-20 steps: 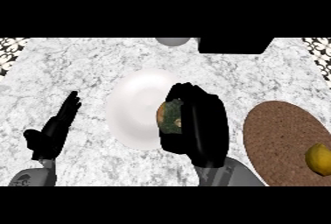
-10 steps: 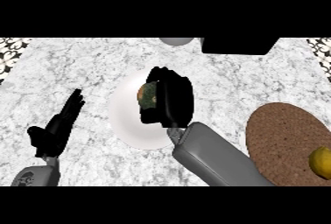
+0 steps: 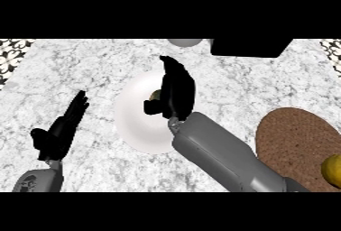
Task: Pick the squash from the placemat and place it in the plate
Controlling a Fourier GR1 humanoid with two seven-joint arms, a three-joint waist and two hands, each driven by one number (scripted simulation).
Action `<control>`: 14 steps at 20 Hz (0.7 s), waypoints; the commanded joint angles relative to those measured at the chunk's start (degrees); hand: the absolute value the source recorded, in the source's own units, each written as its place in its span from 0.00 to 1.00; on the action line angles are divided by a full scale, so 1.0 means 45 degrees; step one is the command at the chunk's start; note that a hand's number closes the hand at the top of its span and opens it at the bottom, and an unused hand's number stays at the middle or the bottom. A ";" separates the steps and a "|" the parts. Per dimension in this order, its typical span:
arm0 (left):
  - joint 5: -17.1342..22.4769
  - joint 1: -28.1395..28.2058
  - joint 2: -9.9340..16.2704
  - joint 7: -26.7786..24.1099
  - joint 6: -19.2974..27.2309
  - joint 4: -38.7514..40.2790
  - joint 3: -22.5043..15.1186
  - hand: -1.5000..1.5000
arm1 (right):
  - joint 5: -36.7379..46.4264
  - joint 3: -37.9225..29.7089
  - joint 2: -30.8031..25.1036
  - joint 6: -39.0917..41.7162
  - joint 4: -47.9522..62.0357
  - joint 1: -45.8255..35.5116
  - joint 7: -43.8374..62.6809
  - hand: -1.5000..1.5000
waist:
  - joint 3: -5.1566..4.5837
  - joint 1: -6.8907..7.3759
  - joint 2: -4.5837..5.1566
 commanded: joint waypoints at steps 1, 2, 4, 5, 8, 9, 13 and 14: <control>-0.0457 0.0659 -0.0525 -0.0699 0.0344 -0.0043 -0.0431 0.50 | -0.1167 -0.0368 0.0050 -0.2481 0.1011 -0.0001 -0.0655 0.00 | 0.0007 0.0046 0.0046; 0.0019 0.0409 0.0172 -0.0011 -0.0115 -0.0558 0.0047 0.50 | -0.0703 0.0358 0.0050 -0.3139 -0.0142 0.0156 0.0414 0.00 | 0.0011 -0.0018 -0.0070; -0.0298 -0.0199 -0.0373 -0.0057 0.0277 0.0121 -0.0260 0.50 | -0.0882 -0.0582 0.0050 -0.4069 0.0111 -0.0187 -0.0403 0.00 | 0.0012 -0.0125 0.0019; -0.0101 0.0261 0.0015 -0.0294 0.0119 -0.0071 0.0123 0.50 | -0.0973 -0.1218 0.0050 -0.4369 0.0118 0.0563 -0.1572 0.00 | 0.0020 -0.0302 -0.0009; 0.0007 0.0628 0.0164 -0.0372 -0.0094 -0.0134 0.0214 0.50 | -0.1324 -0.1374 0.0050 -0.5421 -0.1067 0.1220 -0.1617 0.00 | 0.0020 -0.0420 -0.0085; -0.0081 0.0758 -0.0221 -0.0321 0.0173 -0.0366 0.0003 0.50 | -0.1780 -0.1565 0.0050 -0.5659 -0.1400 0.1857 -0.2530 0.00 | 0.0030 -0.0455 -0.0068; 0.0078 0.0664 0.0035 -0.0413 0.0027 -0.0244 0.0338 0.50 | -0.3745 -0.1850 -0.1054 -0.5199 -0.4005 0.4143 -0.4679 0.00 | 0.0033 -0.0682 -0.0086; 0.0090 0.0760 0.0058 -0.0181 0.0028 -0.0181 0.0371 0.50 | -0.3760 -0.1791 -0.1302 -0.5110 -0.4945 0.4617 -0.4842 0.00 | 0.0027 -0.0763 -0.0127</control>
